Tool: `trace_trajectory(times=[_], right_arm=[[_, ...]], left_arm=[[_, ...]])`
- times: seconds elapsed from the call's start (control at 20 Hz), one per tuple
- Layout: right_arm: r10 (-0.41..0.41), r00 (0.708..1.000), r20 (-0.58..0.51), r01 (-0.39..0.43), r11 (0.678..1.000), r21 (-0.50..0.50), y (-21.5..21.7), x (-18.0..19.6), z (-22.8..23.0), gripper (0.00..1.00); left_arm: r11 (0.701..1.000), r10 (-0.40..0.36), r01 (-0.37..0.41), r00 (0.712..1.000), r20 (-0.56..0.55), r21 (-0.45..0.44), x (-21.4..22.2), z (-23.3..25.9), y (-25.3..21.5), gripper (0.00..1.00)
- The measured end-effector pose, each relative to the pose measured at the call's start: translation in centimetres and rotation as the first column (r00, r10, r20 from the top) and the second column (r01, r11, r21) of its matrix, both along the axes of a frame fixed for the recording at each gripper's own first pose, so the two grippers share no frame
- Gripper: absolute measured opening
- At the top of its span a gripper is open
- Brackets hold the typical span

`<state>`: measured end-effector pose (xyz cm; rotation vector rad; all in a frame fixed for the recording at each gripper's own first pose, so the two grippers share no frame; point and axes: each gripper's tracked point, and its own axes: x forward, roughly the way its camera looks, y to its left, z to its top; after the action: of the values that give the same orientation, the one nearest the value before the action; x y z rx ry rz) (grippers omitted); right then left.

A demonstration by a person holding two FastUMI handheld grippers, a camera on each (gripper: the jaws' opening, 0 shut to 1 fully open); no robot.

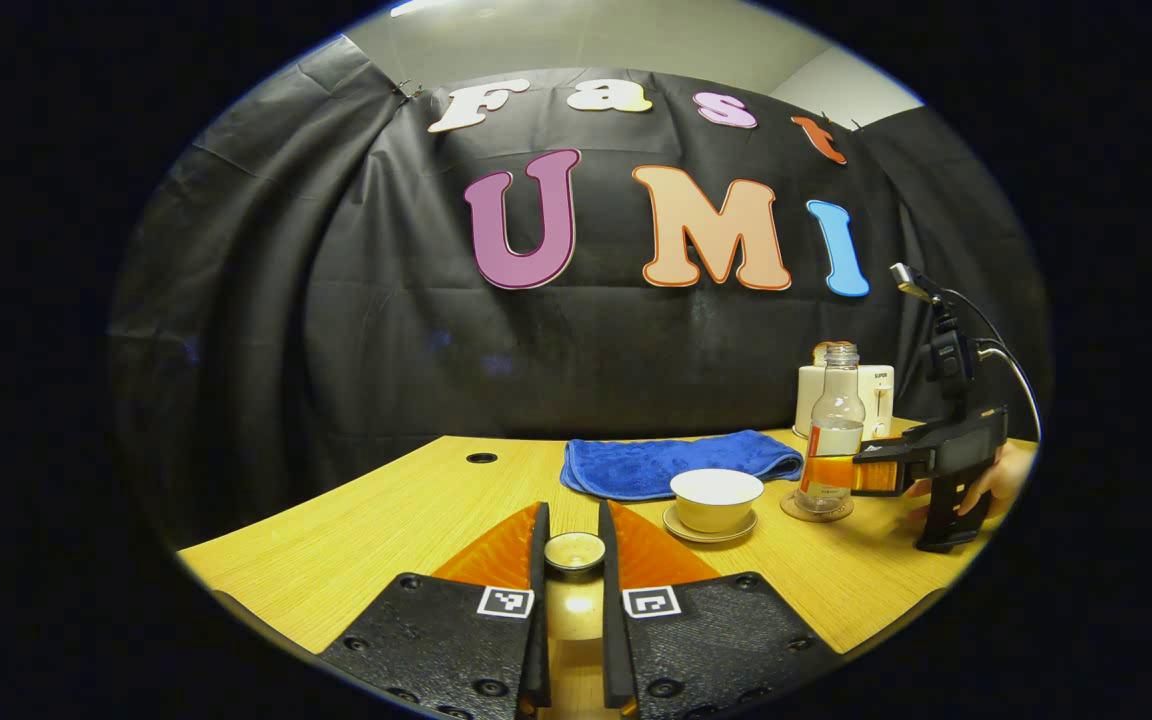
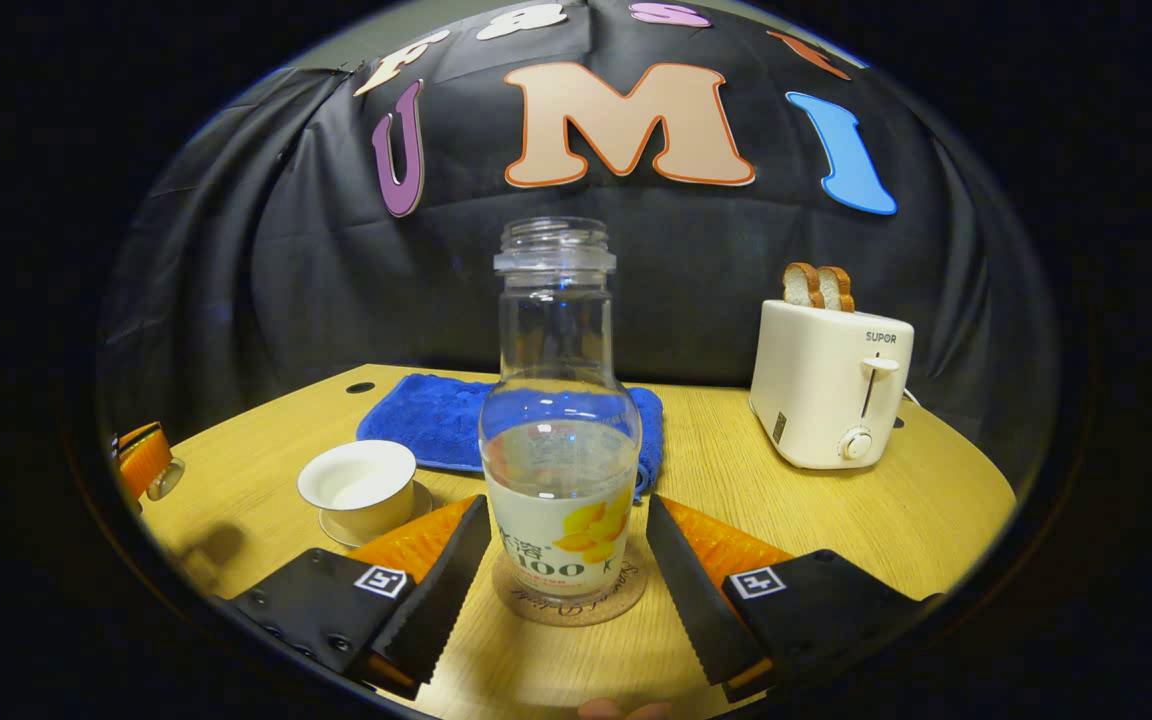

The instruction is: Open the teacup lid with one hand, grasp the water bottle and pour water into the teacup with the other hand; after pouring, place the water bottle on the coaster and then close the teacup lid.

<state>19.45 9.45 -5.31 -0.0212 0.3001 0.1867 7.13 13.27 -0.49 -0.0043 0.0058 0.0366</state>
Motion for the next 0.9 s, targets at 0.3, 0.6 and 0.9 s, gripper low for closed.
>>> trace_trajectory(times=[0.3,0.6,0.9], right_arm=[[-0.020,0.989,0.144,0.015,0.999,0.037,-2.4,-3.1,2.5,1.00],[-0.066,0.964,0.256,0.052,0.997,0.062,-5.3,-6.5,4.3,1.00],[-0.055,0.964,0.260,0.039,0.997,0.064,-6.5,-9.6,4.7,1.00]], left_arm=[[1.000,-0.023,0.023,1.000,0.001,-0.003,0.3,0.0,-0.6,0.18],[0.995,-0.097,0.097,0.995,-0.002,-0.005,2.7,-0.1,-3.3,0.18],[0.980,-0.200,0.200,0.980,0.003,0.001,6.8,-0.1,-7.4,0.18]])
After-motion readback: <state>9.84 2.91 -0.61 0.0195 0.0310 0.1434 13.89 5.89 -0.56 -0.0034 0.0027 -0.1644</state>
